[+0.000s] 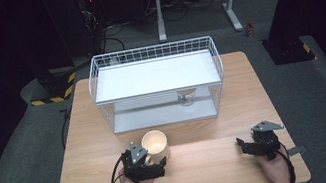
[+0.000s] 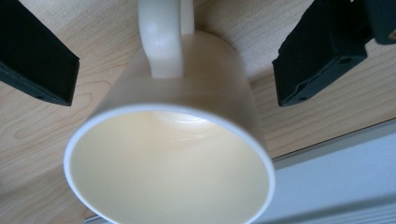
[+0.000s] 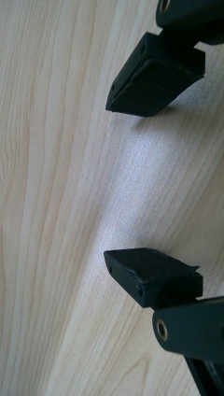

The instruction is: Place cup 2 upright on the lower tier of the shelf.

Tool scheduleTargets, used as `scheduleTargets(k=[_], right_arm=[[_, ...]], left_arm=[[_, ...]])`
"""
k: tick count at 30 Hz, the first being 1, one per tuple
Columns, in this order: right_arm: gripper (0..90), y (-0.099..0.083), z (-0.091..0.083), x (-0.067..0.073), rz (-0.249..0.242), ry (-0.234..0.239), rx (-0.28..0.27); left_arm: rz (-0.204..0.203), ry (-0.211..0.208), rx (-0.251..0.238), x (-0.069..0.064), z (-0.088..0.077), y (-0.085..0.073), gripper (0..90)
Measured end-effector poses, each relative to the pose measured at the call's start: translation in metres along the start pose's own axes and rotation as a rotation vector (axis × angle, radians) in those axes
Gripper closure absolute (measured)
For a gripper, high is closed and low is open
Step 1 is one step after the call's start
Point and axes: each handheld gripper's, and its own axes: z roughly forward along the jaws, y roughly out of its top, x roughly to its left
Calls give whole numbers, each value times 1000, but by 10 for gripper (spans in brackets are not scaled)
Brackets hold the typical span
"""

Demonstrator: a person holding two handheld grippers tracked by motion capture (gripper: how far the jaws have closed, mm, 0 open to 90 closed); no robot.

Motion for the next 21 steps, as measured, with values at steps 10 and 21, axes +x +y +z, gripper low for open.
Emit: scheduleTargets(k=[10, 21], right_arm=[[239, 0, 0, 0, -1, 0, 0], [239, 0, 0, 0, -1, 0, 0]], left_arm=[[-5, 15, 3, -1, 10, 5, 21], [0, 22, -5, -3, 17, 10, 45]])
